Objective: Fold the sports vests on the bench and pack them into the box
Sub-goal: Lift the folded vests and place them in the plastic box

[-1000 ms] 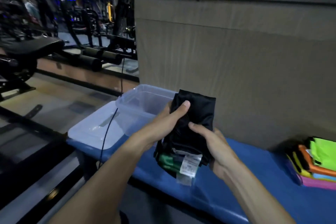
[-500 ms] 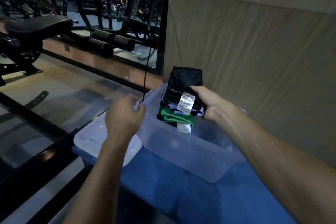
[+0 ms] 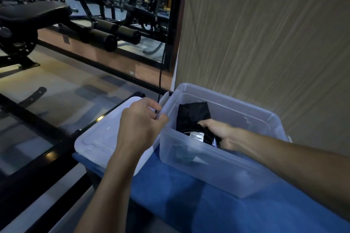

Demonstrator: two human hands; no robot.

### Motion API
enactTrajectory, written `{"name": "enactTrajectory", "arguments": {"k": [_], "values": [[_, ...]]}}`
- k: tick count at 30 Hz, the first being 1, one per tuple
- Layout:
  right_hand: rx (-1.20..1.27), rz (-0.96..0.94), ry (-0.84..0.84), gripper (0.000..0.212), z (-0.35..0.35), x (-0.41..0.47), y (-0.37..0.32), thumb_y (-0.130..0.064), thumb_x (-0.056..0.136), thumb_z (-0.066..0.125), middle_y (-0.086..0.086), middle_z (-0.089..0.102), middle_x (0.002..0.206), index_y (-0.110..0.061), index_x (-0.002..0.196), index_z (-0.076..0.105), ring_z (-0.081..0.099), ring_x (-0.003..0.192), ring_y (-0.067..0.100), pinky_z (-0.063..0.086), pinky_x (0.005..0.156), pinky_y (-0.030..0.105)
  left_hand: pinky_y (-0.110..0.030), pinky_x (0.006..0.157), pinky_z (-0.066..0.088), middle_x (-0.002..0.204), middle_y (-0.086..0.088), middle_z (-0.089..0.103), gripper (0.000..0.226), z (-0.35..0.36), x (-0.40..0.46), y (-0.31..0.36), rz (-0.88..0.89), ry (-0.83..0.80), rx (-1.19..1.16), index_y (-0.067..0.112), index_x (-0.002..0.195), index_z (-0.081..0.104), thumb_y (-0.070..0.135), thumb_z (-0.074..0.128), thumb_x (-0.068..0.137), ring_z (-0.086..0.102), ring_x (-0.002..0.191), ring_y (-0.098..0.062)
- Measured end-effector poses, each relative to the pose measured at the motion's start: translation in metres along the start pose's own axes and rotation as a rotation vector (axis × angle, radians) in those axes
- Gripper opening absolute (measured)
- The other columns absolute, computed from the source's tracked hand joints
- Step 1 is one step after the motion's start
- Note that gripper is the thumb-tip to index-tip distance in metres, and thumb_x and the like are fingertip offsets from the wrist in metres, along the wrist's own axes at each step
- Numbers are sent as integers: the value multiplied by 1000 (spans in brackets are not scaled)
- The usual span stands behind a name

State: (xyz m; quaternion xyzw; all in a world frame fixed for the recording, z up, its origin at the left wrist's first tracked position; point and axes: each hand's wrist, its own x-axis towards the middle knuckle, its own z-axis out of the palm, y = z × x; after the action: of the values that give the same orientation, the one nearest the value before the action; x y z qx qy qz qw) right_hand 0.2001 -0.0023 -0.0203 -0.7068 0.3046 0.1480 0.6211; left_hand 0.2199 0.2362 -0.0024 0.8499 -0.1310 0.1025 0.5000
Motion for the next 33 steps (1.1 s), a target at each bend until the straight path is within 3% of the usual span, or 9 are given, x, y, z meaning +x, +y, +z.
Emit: {"name": "enactTrajectory", "arguments": {"k": [5,10,13,17,19,22,25,28,33], "values": [[46,6,-83,31,1,10,7,-28,90,66,17,71,105,-6,112,71,66,95,31,53,97,47,-30,59,53,54,-2,67,9,-2,0,2,91,-11,34,21,91,68,21,75,87,65,55,-22],[-172,126,-135,37,11,6,7,-45,101,53,11,71,95,-13,112,68,67,75,25,58,62,33,-24,50,45,52,-1,67,7,-4,0,0,91,-19,86,20,92,68,21,74,88,64,53,-22],[-289,157,-83,32,8,-5,-3,-49,100,52,6,64,97,-20,112,59,65,81,25,58,56,33,-27,53,50,53,-2,67,6,-4,0,0,108,-13,95,22,91,67,20,72,89,64,54,-22],[-136,154,-151,23,7,-5,3,-41,100,59,11,66,98,-20,109,63,67,86,26,62,62,37,-33,60,55,57,-3,69,9,-3,0,-1,97,-28,73,21,94,66,19,72,88,66,56,-23],[-42,88,-153,27,7,2,8,-31,96,68,15,75,102,-11,114,71,72,91,29,62,76,43,-36,61,56,59,-4,69,10,-3,0,0,101,-33,66,21,95,66,18,72,88,66,55,-24],[49,-3,-157,39,3,15,13,-21,92,74,21,71,120,1,123,68,69,106,33,58,92,46,-36,60,56,62,-4,71,9,-3,2,1,104,-43,68,23,95,66,20,73,89,67,54,-24],[-167,125,-157,49,-2,25,18,-39,93,70,19,68,126,-7,130,65,69,107,34,61,86,48,-36,60,57,61,-3,70,8,-1,2,0,100,-37,72,23,94,66,20,72,89,66,54,-23],[-359,223,-61,63,-6,32,16,-56,96,57,16,56,141,-17,145,52,64,116,35,63,71,46,-42,62,58,61,0,69,7,1,4,0,94,-25,78,25,92,66,21,71,88,67,57,-22],[-405,189,-18,62,-2,21,2,-55,98,55,13,44,149,-20,148,44,65,114,33,63,68,43,-44,67,57,72,8,67,5,6,2,-2,148,27,113,24,93,66,21,68,89,65,71,-19]]}}
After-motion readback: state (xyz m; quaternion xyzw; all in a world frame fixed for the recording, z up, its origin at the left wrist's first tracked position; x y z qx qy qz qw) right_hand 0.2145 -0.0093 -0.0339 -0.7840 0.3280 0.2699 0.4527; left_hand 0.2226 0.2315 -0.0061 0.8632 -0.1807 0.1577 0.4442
